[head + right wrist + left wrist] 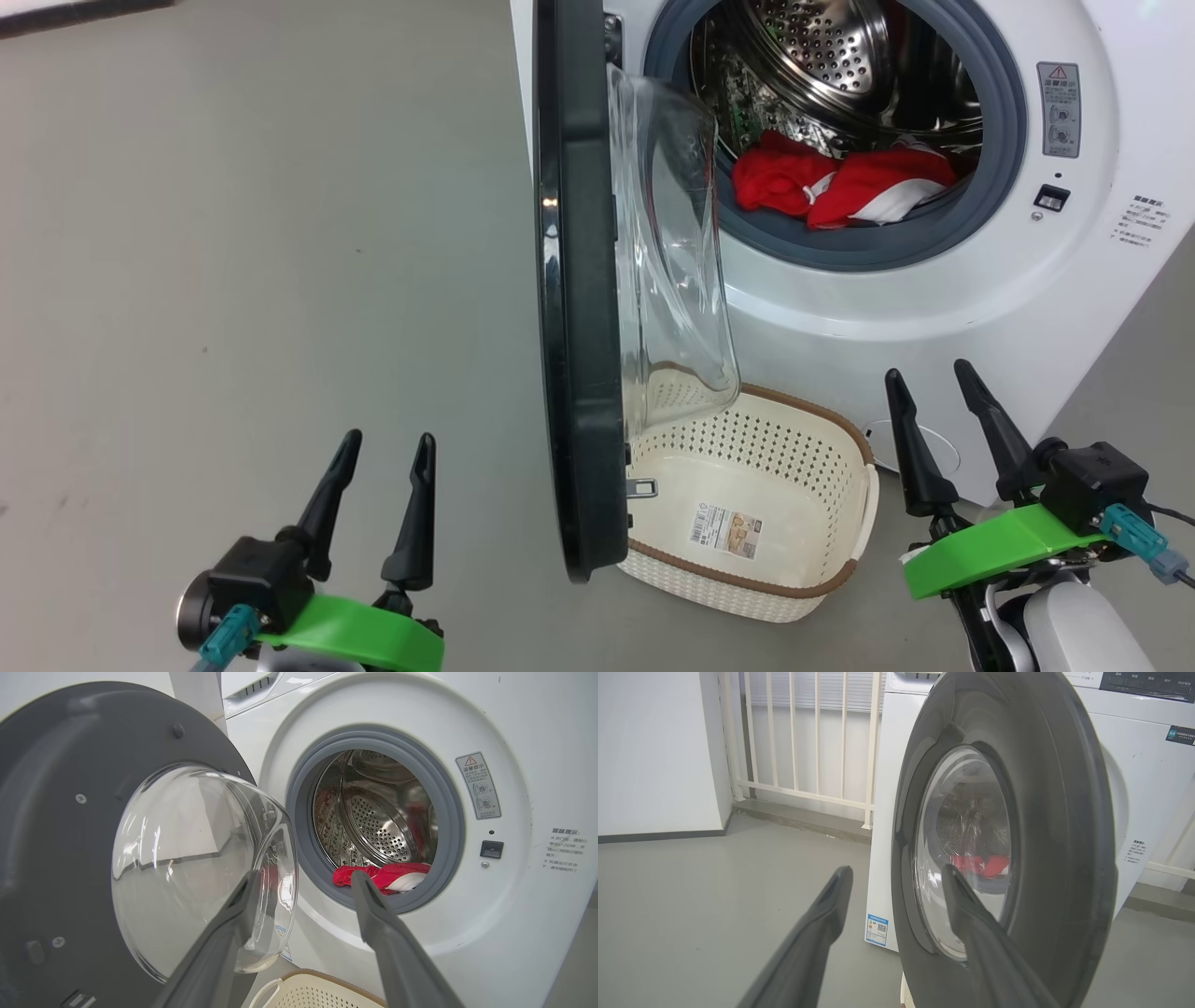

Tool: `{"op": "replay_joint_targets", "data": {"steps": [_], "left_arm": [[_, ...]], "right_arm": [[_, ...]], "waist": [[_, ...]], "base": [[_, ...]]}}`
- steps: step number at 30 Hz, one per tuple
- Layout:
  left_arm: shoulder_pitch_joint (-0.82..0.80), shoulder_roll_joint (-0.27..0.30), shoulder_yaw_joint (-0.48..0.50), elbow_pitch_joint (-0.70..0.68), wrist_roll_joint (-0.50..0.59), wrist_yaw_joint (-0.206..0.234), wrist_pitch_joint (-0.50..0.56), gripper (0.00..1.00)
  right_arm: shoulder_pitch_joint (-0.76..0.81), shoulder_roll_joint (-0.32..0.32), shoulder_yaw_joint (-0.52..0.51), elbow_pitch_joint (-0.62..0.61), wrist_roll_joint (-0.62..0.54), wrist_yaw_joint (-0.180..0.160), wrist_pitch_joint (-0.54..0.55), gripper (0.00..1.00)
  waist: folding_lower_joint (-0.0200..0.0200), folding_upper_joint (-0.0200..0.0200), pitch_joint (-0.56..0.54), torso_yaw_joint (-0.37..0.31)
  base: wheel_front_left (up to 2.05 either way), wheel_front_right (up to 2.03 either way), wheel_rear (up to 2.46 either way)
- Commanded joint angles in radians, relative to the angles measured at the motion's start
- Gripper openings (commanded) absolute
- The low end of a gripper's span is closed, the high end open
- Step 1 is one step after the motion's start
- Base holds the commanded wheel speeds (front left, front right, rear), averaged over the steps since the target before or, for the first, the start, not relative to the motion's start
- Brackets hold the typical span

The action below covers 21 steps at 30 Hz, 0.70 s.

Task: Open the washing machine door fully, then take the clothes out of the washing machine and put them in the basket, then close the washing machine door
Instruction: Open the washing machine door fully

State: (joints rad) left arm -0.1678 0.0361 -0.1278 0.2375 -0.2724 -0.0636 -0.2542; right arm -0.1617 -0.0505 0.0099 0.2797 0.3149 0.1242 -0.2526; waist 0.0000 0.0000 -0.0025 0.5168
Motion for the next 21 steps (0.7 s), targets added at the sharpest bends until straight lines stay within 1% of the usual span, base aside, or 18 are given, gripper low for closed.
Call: {"op": "replay_joint_targets", "data": {"steps": [1, 17, 20, 21], "left_arm": [[-0.024, 0.014, 0.035, -0.02, 0.007, -0.009, -0.008, 1.0], [-0.025, 0.014, 0.036, -0.017, 0.01, -0.01, -0.008, 1.0], [-0.027, 0.014, 0.036, -0.008, 0.01, -0.003, -0.008, 1.0], [-0.027, 0.014, 0.036, -0.007, 0.01, -0.001, -0.008, 0.75]], "right_arm": [[-0.008, 0.0, 0.024, -0.03, 0.01, 0.007, -0.009, 1.0], [-0.009, 0.0, 0.04, -0.018, 0.021, 0.007, -0.009, 1.0], [-0.009, 0.0, 0.04, -0.014, 0.029, 0.007, -0.009, 1.0], [-0.009, 0.0, 0.04, -0.014, 0.031, 0.007, -0.009, 1.0]], "waist": [[0.0, 0.0, 0.0, 0.0], [0.0, 0.0, 0.004, 0.002], [0.0, 0.0, 0.003, 0.002], [0.0, 0.0, 0.002, 0.002]], "base": [[0.0, 0.0, 0.0], [0.0, 0.0, 0.0], [0.0, 0.0, 0.0], [0.0, 0.0, 0.0]]}}
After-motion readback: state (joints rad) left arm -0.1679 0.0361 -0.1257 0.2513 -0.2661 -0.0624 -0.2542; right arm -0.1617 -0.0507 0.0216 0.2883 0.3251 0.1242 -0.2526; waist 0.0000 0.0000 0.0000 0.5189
